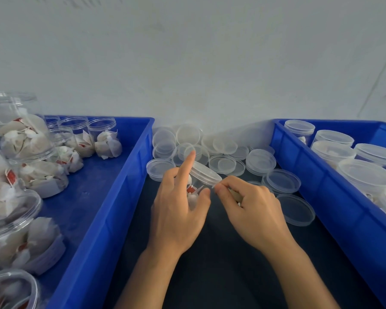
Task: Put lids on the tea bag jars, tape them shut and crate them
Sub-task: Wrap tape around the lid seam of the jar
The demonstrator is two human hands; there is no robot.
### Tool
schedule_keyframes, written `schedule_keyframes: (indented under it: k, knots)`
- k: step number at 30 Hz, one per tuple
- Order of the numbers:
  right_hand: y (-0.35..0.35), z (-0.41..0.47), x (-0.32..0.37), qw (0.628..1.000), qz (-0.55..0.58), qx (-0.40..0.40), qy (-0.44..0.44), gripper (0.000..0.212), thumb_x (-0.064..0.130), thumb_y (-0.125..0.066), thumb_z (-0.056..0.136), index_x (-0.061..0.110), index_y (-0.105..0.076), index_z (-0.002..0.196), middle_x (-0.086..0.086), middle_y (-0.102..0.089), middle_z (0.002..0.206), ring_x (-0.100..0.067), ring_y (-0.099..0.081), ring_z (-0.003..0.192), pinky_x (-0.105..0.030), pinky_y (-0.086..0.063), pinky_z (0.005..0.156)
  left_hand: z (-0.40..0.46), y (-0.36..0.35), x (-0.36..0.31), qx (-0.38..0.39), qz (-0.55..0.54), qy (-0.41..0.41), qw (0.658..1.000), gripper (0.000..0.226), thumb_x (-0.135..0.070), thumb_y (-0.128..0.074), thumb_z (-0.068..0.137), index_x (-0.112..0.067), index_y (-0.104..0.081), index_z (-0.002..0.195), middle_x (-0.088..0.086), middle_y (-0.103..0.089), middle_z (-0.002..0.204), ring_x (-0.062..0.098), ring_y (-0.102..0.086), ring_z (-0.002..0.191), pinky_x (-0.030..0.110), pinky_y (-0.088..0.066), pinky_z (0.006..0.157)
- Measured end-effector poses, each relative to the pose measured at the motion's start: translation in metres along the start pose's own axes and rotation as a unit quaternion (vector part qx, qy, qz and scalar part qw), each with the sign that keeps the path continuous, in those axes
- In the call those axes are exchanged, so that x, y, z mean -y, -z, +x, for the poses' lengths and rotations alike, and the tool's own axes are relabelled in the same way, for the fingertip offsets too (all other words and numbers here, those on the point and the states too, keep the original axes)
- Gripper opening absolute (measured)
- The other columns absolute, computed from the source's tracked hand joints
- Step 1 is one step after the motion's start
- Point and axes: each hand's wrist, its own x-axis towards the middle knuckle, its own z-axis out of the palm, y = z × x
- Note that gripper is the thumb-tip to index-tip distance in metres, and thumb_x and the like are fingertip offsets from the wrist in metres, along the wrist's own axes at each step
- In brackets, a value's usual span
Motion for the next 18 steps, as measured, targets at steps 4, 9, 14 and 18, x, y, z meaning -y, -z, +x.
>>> schedule_keyframes:
  k: [4,9,14,18]
  knots:
    - [-0.0003,0.0001,-0.0007,1.000,0.001,0.002,-0.010,0.026,0.062,-0.042,0.101,0.045,-0.060,0.101,0.018,-0.064,0.067,-0.013,-0.060,0.064,-0.040,-0.054,0.064,-0.0020,-0.0002,0.0001,-0.002,0.008,-0.001,1.000,0.081,-0.066,-0.055,0.093,-0.054,-0.017,0.164,-0.016,-0.047,0.135,0.006,-0.057,0.120,0.035,-0.057,0.090]
    - [-0.0015,0.0002,-0.0009,1.000,-0.009,0.009,-0.012,0.025,0.062,-0.039,0.100,0.047,-0.059,0.101,0.016,-0.063,0.063,-0.011,-0.060,0.063,-0.040,-0.054,0.063,-0.0015,-0.0004,-0.0005,0.000,0.008,0.005,1.000,0.084,-0.070,-0.055,0.092,-0.054,-0.016,0.164,-0.015,-0.046,0.137,0.006,-0.057,0.121,0.037,-0.058,0.091]
    - [-0.0025,0.0003,-0.0012,1.000,-0.007,-0.001,-0.017,0.027,0.063,-0.039,0.099,0.047,-0.060,0.099,0.016,-0.062,0.062,-0.011,-0.060,0.062,-0.039,-0.054,0.061,-0.0005,-0.0003,-0.0016,-0.004,0.025,0.001,1.000,0.082,-0.073,-0.054,0.093,-0.053,-0.017,0.163,-0.015,-0.048,0.134,0.002,-0.056,0.114,0.030,-0.057,0.085]
    - [-0.0031,0.0005,0.0000,1.000,-0.008,-0.007,-0.021,0.029,0.064,-0.039,0.099,0.045,-0.061,0.096,0.015,-0.062,0.062,-0.013,-0.060,0.063,-0.039,-0.054,0.062,0.0008,-0.0012,-0.0012,-0.002,0.034,-0.001,0.999,0.078,-0.076,-0.047,0.097,-0.052,-0.017,0.164,-0.014,-0.048,0.136,0.003,-0.056,0.116,0.030,-0.058,0.085]
